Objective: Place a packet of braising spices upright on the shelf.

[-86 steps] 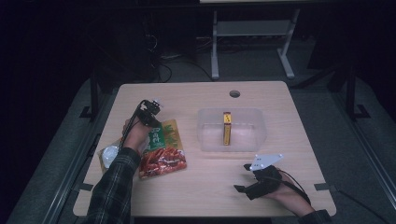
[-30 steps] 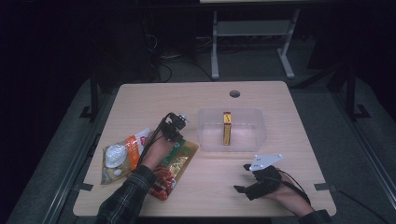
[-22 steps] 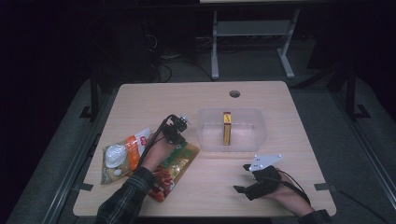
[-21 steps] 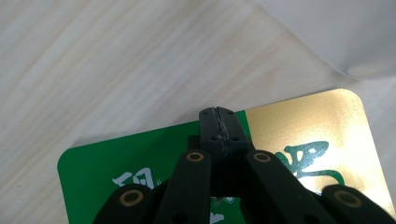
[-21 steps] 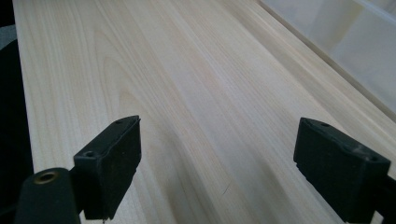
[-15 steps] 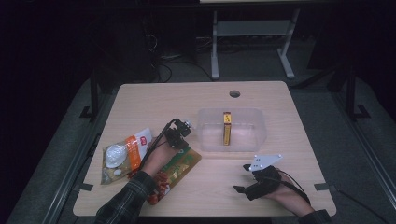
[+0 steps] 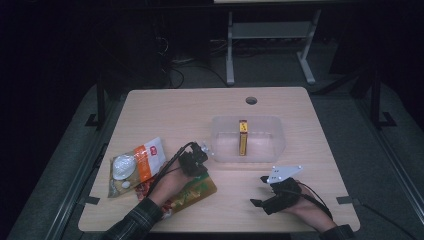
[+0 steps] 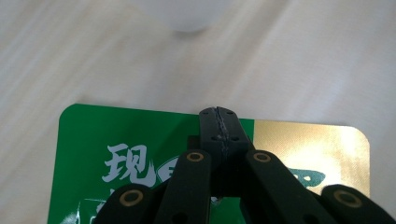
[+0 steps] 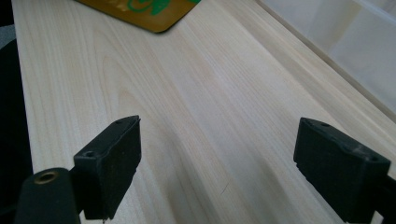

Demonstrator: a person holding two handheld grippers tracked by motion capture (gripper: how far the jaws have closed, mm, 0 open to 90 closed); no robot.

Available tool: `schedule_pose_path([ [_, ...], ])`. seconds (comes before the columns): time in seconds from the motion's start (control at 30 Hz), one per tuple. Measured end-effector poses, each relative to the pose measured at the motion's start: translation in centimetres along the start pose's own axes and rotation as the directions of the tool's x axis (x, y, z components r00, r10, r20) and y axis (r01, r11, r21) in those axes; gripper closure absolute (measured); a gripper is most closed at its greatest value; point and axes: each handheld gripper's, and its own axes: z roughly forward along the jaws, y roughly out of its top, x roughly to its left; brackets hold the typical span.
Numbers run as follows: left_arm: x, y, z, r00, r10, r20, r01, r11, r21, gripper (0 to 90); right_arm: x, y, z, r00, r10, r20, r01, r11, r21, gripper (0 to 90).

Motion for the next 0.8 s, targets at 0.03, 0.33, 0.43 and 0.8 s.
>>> schedule_pose_path([
  [0.03,-0.3,-0.3,-0.1,0.9999,0.002,0.011,-0.002,1.0000,-0.009,90.0,0.0,0.0,0.0,1.0000,-0.001,-0.001,0.001,1.000,0.000,14.7],
  [0.33,-0.9,-4.3,-3.8,0.9996,0.010,0.024,-0.006,0.9834,-0.181,90.0,0.0,0.0,-0.1,1.0000,-0.006,0.004,0.006,1.000,-0.001,14.7],
  [0.43,-1.1,-6.4,-5.3,0.9996,-0.028,0.004,0.029,0.9725,-0.231,90.0,0.0,0.0,0.0,1.0000,-0.008,0.003,0.008,1.000,0.002,14.7],
  [0.8,-1.4,-15.2,-9.0,0.9756,-0.187,-0.115,0.151,0.9514,-0.269,89.9,0.3,0.2,0.2,0.9998,-0.021,0.000,0.021,1.000,0.010,14.6],
])
